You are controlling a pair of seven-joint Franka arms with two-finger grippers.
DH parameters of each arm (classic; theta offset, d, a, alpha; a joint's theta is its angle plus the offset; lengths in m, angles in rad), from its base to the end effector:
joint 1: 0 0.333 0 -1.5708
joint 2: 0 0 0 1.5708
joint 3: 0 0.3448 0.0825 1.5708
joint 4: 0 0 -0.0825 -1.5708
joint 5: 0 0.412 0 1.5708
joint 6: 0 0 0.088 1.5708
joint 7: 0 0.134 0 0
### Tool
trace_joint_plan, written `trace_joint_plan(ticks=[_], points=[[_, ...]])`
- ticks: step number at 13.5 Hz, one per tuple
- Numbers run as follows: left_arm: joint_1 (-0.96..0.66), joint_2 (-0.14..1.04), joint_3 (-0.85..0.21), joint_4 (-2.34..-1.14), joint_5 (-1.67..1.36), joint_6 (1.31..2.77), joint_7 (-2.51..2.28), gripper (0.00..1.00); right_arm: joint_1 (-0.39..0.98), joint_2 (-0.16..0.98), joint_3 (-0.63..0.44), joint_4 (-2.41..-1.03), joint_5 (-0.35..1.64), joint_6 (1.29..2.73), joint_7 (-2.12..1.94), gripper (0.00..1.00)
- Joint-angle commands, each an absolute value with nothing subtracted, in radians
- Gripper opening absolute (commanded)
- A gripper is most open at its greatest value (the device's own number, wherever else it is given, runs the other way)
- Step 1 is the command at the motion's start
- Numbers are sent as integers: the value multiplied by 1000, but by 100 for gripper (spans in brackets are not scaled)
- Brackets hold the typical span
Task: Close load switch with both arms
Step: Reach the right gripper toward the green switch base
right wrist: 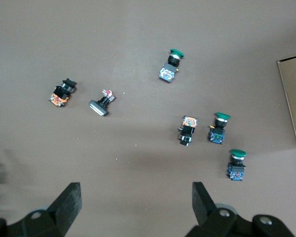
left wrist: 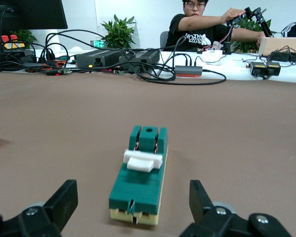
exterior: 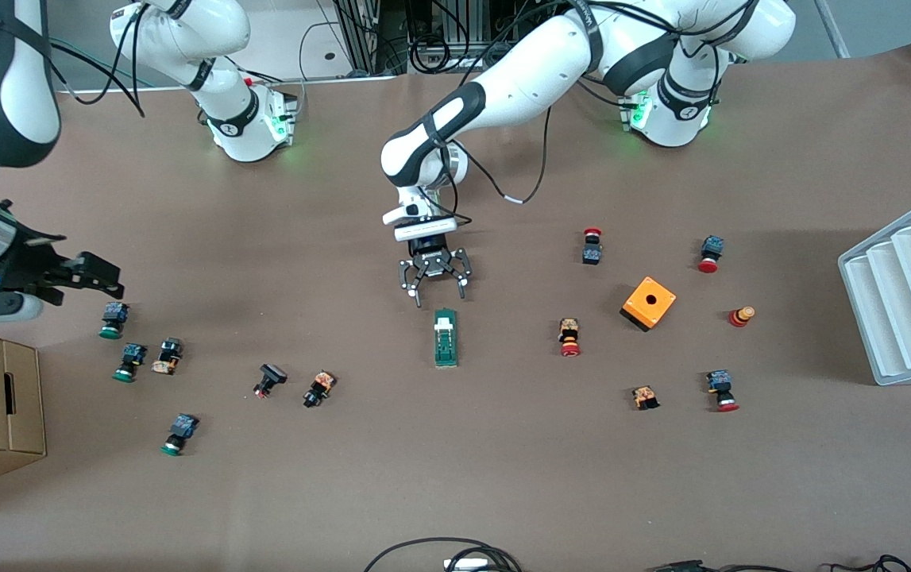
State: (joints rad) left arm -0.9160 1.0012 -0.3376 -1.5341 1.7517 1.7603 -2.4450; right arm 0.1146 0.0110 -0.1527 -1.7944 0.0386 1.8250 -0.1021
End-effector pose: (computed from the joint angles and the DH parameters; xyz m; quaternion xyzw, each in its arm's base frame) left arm 0.3650 -0.6275 0.0750 -0.8069 -0.0797 -0.5824 0.0575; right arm 0.5965 -0.0182 0.5292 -0.9994 -0.0273 -0.0111 0.0172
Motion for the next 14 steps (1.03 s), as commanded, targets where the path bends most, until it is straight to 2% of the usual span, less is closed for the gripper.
trace_joint_plan(ticks=[1,5,9,14], points=[[-922,1025,-339,-1514,1781,1741,-2459,100,167,38,-155,-1770,28,1825,-40,100],[-920,1043,-339,-1511,1808,1741,-2462,100,248,93,-153,-1769,53,1876,148,100],[-917,1066,-339,-1506,1833,1741,-2459,100,334,216,-153,-1665,158,1905,334,100],[-914,1066,-334,-1505,1867,1744,-2457,100,466,327,-155,-1649,248,2080,536,100]])
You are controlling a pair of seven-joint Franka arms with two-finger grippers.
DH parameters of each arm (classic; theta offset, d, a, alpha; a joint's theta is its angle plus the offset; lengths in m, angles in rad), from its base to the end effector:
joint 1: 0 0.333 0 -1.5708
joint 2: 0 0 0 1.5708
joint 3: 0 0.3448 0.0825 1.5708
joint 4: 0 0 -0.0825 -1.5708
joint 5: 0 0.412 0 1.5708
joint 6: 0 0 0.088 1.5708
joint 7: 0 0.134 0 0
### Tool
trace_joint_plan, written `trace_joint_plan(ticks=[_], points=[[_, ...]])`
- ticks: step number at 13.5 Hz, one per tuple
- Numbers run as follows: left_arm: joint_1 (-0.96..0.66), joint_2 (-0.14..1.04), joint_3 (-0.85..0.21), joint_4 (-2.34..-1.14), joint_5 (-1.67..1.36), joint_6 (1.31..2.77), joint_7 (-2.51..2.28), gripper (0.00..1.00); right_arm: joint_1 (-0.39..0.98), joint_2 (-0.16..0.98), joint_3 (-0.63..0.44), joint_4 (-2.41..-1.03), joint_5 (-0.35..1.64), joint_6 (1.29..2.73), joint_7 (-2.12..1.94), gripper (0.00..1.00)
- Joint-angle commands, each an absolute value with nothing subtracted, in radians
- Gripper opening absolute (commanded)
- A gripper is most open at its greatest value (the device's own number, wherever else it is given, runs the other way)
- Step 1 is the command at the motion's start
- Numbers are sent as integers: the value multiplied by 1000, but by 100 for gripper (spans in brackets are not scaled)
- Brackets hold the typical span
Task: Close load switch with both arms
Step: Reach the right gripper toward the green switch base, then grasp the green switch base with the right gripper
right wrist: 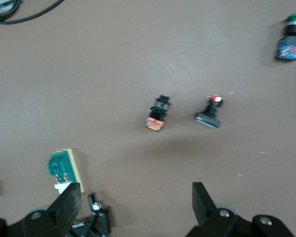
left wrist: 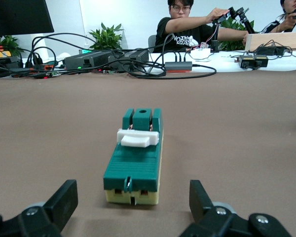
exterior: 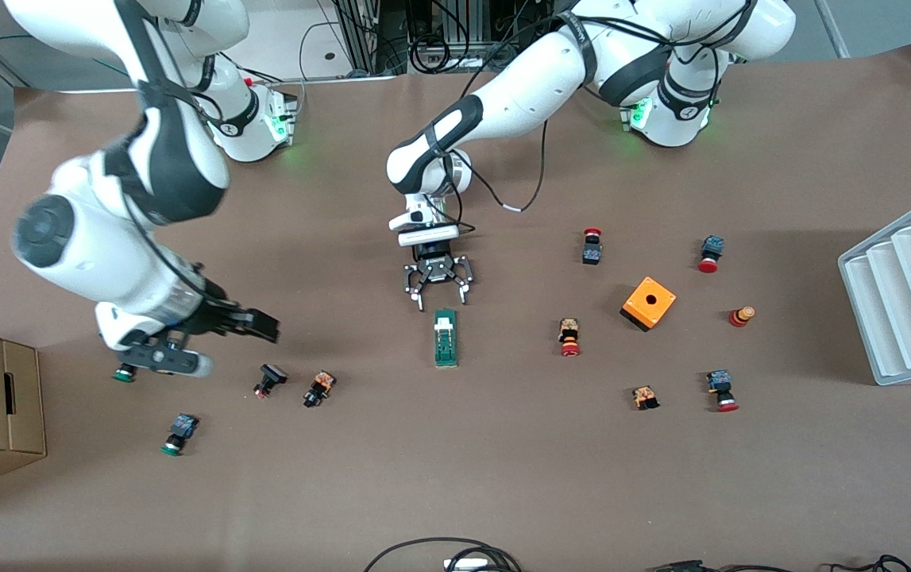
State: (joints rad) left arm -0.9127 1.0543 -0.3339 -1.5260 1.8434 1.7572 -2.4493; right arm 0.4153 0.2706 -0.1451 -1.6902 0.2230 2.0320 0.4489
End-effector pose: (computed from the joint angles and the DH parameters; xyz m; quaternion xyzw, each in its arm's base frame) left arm 0.3659 -0.6233 0.0461 -0.7980 -0.0443 -0.5986 0.0541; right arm 0.6502 0.2066 0.4384 -0.9872 0.1311 -0.0060 0.0902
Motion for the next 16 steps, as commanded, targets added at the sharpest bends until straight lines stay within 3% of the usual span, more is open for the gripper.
trace_joint_plan(ticks=[1,8,16], points=[[-914,1065,-334,-1505,1867,1743,-2459,100,492,348,-155,-1649,249,2129,599,100],[-904,1066,-334,-1508,1884,1743,-2499,100,664,557,-153,-1525,249,2359,1089,100],[-900,1083,-334,-1506,1898,1743,-2499,99,727,603,-153,-1526,259,2456,1388,100]])
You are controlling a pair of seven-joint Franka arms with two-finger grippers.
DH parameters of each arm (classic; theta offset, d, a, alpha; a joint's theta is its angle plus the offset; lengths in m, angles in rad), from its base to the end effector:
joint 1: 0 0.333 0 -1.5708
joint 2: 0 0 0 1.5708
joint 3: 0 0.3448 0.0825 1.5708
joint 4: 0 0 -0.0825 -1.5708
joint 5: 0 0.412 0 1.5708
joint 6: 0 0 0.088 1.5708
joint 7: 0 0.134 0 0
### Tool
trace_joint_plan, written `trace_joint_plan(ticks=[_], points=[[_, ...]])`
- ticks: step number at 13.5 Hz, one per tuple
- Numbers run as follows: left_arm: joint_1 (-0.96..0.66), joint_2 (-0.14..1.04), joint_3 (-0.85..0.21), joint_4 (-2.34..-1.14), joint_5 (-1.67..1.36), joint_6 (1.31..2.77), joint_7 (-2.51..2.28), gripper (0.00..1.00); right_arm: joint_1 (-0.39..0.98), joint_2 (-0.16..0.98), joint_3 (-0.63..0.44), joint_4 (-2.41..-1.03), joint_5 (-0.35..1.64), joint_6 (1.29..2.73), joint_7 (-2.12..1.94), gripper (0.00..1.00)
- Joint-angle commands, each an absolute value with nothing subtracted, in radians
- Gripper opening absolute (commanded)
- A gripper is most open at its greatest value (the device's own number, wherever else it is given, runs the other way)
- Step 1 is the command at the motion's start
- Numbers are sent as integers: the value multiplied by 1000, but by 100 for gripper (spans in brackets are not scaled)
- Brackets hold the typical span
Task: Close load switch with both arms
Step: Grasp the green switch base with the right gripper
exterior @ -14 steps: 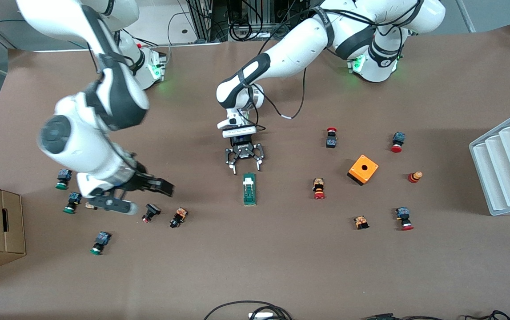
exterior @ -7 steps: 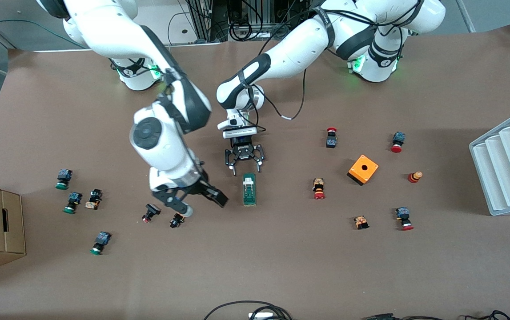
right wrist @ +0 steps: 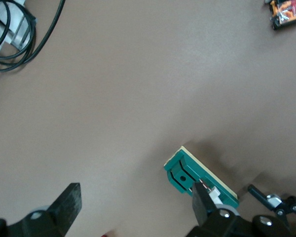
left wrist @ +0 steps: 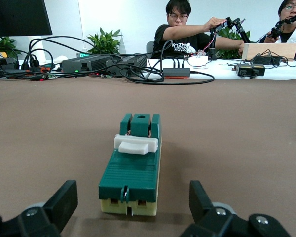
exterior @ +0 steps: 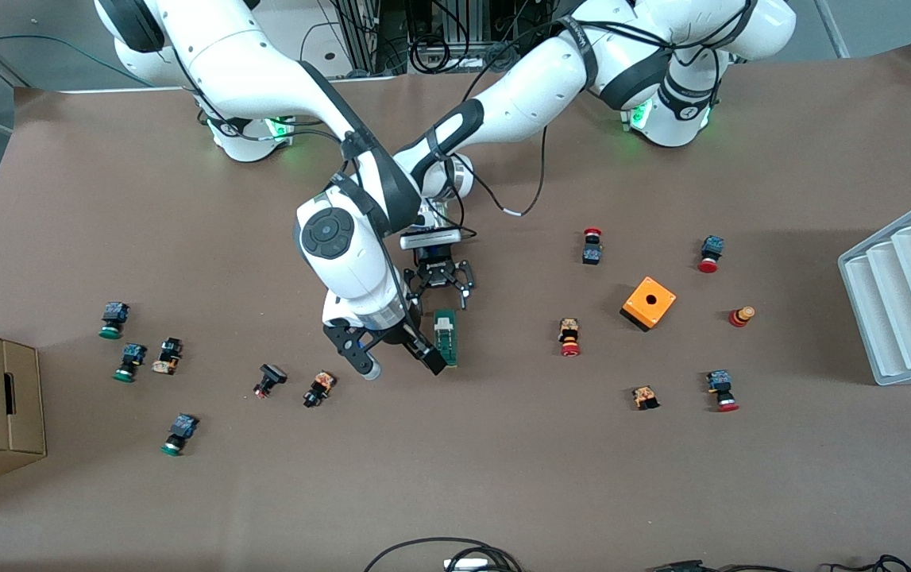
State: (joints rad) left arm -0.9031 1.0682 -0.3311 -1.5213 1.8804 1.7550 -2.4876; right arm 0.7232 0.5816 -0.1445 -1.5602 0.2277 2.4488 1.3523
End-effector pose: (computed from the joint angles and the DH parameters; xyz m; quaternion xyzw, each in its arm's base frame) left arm 0.3734 -0.6199 0.0403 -0.7914 -0.0503 -0.6078 0.0416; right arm 0.6361 0.4414 0.3252 -0.8904 0.4246 -0.0495 0.1562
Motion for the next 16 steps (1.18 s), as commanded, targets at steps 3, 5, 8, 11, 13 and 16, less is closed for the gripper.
trace_joint_plan(ticks=[3,5,8,11,13,16], points=[[-885,1081,-337,-1506,1894,1741,-2493,94,750,615,-153,-1535,297,2457,1414,100],[-885,1081,-341,-1508,1890,1740,-2491,91,775,630,-156,-1539,360,2486,1446,99],[-885,1081,-356,-1508,1882,1717,-2488,85,779,630,-158,-1557,374,2499,1522,99],[-890,1069,-357,-1508,1858,1717,-2488,88,779,627,-158,-1592,377,2500,1522,99],[-894,1069,-371,-1511,1838,1704,-2491,90,779,629,-158,-1601,377,2511,1523,99],[-894,1072,-400,-1523,1809,1654,-2493,89,779,630,-158,-1615,377,2511,1535,95]])
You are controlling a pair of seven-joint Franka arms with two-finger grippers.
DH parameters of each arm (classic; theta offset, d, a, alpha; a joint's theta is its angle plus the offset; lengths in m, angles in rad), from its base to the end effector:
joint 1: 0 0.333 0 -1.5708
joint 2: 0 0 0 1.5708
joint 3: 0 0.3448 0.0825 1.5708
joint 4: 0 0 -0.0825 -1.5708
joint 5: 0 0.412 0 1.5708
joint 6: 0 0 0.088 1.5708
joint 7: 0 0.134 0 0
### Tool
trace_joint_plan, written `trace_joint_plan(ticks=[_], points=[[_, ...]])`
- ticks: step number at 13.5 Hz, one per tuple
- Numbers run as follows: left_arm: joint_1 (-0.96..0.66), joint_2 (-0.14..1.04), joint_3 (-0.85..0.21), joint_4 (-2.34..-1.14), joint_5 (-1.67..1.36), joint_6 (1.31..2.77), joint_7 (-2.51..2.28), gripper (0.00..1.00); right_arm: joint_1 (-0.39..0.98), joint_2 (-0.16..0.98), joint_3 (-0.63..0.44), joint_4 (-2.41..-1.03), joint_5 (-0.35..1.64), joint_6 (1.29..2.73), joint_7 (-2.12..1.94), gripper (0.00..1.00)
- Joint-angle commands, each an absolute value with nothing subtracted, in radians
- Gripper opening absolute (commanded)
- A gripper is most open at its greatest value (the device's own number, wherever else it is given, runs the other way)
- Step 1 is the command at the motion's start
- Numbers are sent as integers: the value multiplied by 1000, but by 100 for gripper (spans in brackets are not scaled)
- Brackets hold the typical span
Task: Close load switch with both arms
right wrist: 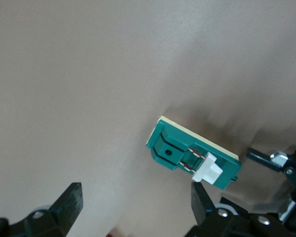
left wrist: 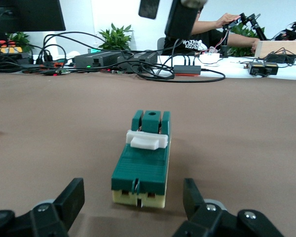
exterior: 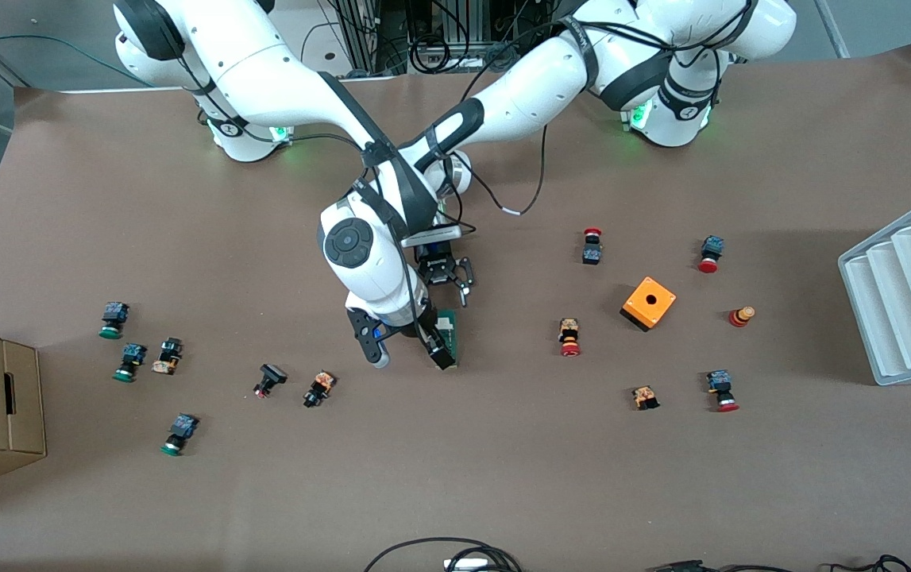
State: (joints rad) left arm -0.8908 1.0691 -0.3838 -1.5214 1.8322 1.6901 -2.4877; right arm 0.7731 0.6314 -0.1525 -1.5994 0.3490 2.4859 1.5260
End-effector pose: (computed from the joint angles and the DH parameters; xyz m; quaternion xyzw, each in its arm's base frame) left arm 0.3594 -0.6221 0.0461 -0.7946 -0.0784 -0.5993 0.0569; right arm 0.6107 0.4623 0.2724 -0.8388 0.5220 0.0079 0.1547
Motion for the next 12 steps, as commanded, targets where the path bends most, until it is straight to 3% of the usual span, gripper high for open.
trace_joint_plan(ticks=[1,3,8,12], points=[[-894,1072,-402,-1526,1807,1649,-2493,86,779,630,-158,-1615,379,2511,1548,95],[-894,1072,-406,-1525,1809,1649,-2491,81,785,634,-158,-1615,379,2513,1587,95],[-893,1088,-407,-1525,1822,1651,-2494,84,787,637,-158,-1614,388,2513,1591,95],[-894,1089,-405,-1523,1825,1649,-2490,69,787,647,-156,-1611,388,2513,1618,95]])
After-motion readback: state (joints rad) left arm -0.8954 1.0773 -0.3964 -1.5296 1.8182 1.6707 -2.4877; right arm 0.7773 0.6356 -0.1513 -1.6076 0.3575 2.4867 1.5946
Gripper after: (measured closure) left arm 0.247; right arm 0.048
